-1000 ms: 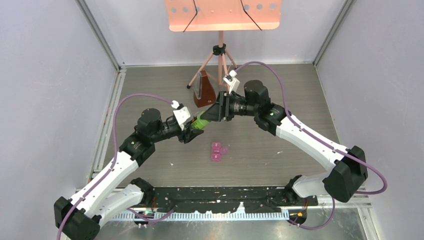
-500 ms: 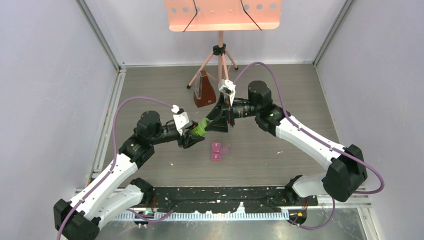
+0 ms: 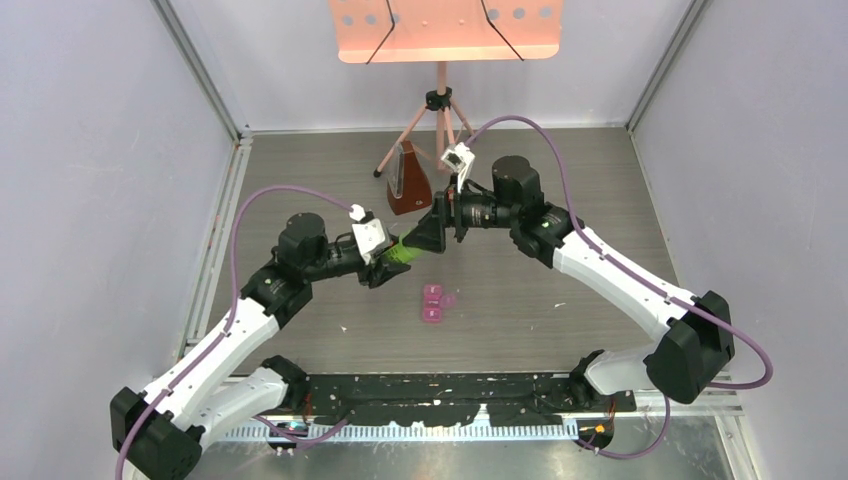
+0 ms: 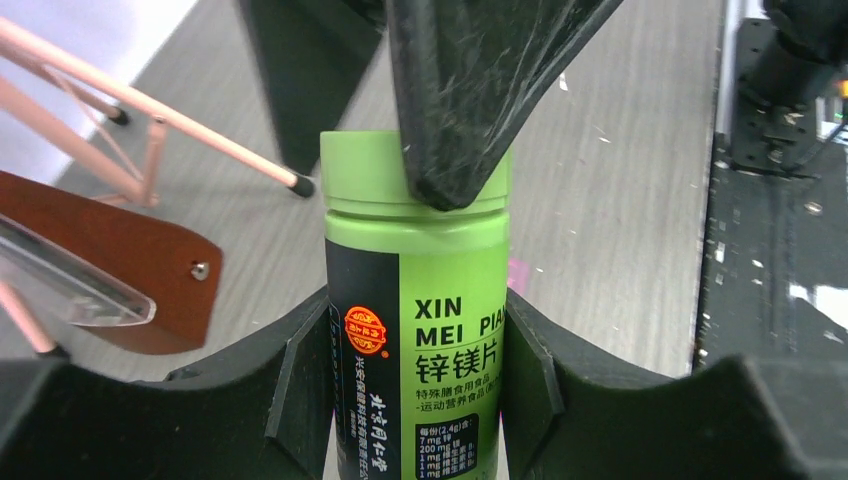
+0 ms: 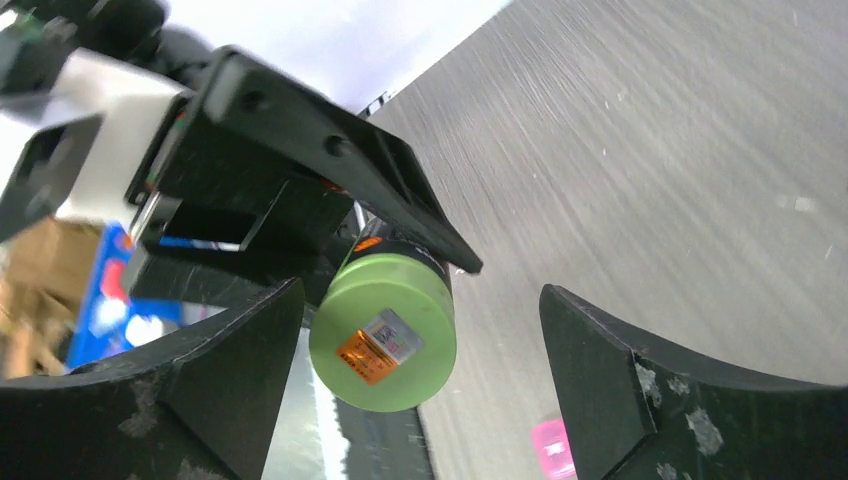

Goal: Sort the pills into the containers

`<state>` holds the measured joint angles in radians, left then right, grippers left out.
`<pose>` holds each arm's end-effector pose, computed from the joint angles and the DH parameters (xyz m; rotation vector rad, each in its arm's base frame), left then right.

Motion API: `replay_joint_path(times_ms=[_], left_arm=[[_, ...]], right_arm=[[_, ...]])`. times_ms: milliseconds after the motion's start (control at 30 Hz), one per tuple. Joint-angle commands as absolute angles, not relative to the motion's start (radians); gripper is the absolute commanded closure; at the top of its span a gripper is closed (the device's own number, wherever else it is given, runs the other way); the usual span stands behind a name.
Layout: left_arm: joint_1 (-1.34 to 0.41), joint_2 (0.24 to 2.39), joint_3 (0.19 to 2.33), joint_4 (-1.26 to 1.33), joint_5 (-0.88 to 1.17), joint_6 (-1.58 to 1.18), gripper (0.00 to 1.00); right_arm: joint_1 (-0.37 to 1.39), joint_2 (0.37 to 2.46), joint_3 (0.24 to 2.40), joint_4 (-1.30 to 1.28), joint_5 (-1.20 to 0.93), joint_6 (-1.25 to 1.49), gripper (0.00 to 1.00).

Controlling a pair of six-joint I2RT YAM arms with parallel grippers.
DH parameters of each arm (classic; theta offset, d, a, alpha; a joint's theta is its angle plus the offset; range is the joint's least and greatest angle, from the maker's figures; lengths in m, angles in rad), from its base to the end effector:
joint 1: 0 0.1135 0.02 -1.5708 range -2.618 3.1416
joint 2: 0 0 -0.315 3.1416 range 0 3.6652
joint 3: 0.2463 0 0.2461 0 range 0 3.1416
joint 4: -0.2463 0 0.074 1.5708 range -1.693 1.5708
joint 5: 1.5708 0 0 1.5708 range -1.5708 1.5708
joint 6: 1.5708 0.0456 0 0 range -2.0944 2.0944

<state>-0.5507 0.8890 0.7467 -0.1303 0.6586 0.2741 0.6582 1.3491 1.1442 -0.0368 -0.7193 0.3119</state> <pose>0.1322 -0.1139 0.3540 1.1483 1.4610 -0.7970 0.2204 0.2084 0.4051 -0.8695 1.7567 1.3122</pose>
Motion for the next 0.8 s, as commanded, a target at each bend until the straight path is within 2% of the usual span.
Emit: replay_joint_path(times_ms=[0, 233, 267, 333, 500, 533, 667, 767], left_arm=[[-0.555, 0.904, 0.753, -0.006, 0.55, 0.305, 1.0], [-0.555, 0.927, 0.755, 0.008, 0.53, 0.306, 1.0], [-0.555, 0.929, 0.758, 0.004, 0.525, 0.307, 1.0], [-0.555, 0.936, 0.767, -0.01, 0.516, 0.307, 1.0], [-0.555, 0.944, 0.766, -0.043, 0.511, 0.31, 1.0], [-0.555, 0.945, 0.765, -0.044, 0.512, 0.311, 1.0], [-0.555, 0.945, 0.758, -0.049, 0.518, 0.314, 1.0], [-0.555, 0.944, 0.755, -0.059, 0.522, 0.319, 1.0]], right_arm=[[0.666, 1.369, 1.158, -0.119, -0.53, 0.716, 0.05], [0.704, 1.391, 1.115, -0.058, -0.468, 0.964, 0.01], [0.704, 1.406, 1.13, -0.064, -0.479, 0.973, 0.07], [0.704, 1.419, 1.145, -0.079, -0.487, 0.996, 0.12], [0.703, 1.397, 1.129, -0.092, -0.458, 1.008, 0.19], [0.702, 1.395, 1.126, -0.093, -0.454, 1.007, 0.19], [0.697, 1.376, 1.114, -0.093, -0.454, 0.979, 0.04], [0.686, 1.363, 1.114, -0.093, -0.463, 0.975, 0.03]])
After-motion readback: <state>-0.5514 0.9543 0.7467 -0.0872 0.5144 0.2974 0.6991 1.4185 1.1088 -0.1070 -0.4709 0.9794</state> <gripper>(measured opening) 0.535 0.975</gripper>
